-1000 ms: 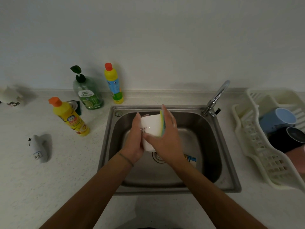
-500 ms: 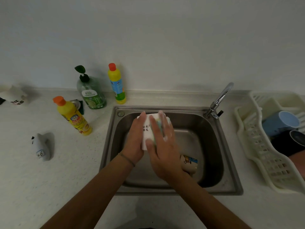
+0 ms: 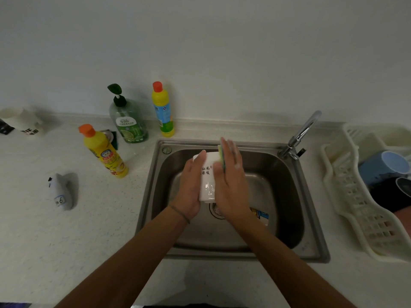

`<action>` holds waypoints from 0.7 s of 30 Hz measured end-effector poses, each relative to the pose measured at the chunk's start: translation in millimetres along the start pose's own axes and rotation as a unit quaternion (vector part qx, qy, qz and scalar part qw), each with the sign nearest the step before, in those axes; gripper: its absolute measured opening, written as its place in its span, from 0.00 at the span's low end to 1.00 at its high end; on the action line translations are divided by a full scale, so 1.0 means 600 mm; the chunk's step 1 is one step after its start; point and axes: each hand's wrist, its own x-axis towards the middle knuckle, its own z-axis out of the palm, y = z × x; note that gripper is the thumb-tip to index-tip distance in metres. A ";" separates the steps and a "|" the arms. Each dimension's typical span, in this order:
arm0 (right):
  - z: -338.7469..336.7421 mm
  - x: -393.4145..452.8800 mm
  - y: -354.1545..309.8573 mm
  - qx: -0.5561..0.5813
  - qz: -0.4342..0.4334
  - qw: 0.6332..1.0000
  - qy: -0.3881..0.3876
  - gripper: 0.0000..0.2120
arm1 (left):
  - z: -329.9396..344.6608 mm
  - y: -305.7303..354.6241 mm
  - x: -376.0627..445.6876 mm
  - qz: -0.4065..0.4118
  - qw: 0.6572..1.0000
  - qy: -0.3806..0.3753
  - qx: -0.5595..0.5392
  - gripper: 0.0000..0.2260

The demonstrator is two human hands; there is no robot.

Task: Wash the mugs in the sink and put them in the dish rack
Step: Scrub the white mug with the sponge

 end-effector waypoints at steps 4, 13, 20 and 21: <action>0.011 -0.033 -0.008 -0.055 -0.061 0.997 -0.010 0.33 | -0.001 0.014 0.003 0.034 0.999 0.001 -0.012 0.44; -0.017 0.007 -0.006 0.147 0.016 0.989 0.024 0.38 | 0.014 0.044 -0.008 -0.057 0.988 -0.051 -0.136 0.29; -0.003 -0.031 -0.006 -0.009 -0.057 0.998 0.026 0.33 | 0.020 0.048 0.001 -0.083 0.984 -0.058 -0.146 0.30; 0.003 -0.040 -0.005 -0.059 -0.085 0.994 0.018 0.30 | 0.022 0.047 0.000 -0.084 0.986 -0.045 -0.138 0.30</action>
